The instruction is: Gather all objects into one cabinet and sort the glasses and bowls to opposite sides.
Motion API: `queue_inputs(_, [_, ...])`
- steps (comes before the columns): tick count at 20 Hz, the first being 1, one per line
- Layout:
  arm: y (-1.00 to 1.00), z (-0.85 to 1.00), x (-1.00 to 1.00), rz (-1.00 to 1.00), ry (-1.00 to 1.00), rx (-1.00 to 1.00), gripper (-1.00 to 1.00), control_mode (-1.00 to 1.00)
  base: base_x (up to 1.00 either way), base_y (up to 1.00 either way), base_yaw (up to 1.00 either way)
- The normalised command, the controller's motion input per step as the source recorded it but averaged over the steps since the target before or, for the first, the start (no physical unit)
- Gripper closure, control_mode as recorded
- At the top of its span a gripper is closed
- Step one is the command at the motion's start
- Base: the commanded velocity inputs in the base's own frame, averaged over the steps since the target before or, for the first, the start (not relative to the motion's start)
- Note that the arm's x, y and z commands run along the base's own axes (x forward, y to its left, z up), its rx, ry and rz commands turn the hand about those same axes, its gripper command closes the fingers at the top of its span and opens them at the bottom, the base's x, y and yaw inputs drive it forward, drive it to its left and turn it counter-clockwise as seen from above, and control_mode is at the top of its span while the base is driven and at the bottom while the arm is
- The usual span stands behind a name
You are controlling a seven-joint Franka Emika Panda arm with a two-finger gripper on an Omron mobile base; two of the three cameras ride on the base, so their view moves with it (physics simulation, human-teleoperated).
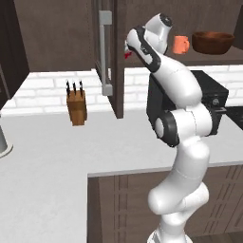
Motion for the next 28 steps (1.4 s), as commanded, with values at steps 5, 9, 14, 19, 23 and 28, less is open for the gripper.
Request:
queue_inputs(5, [0.0, -0.13, 0.41, 0.0, 0.03, 0.0, -1.0, -1.0, 0.0, 0.0, 0.0])
queue_inputs(9, [0.0, -0.29, 0.02, 0.0, 0.01, 0.0, -1.0, -1.0, 0.0, 0.0, 0.0])
queue_inputs(14, [-0.04, -0.06, -0.16, 0.0, 0.0, 0.0, -1.0, -1.0, 0.0, 0.0, 0.0])
queue_inputs(19, [-0.3, 0.06, -0.8, -0.02, -0.14, 0.0, -1.0, -1.0, 0.0, 0.0, 0.0])
queue_inputs(23, [-0.94, 0.02, -0.96, -0.11, -0.16, 0.0, -1.0, -1.0, 0.0, 0.0, 0.0])
queue_inputs(28, [-1.0, -0.07, -0.78, -0.12, -0.08, 0.0, -1.0, -1.0, 0.0, 0.0, 0.0])
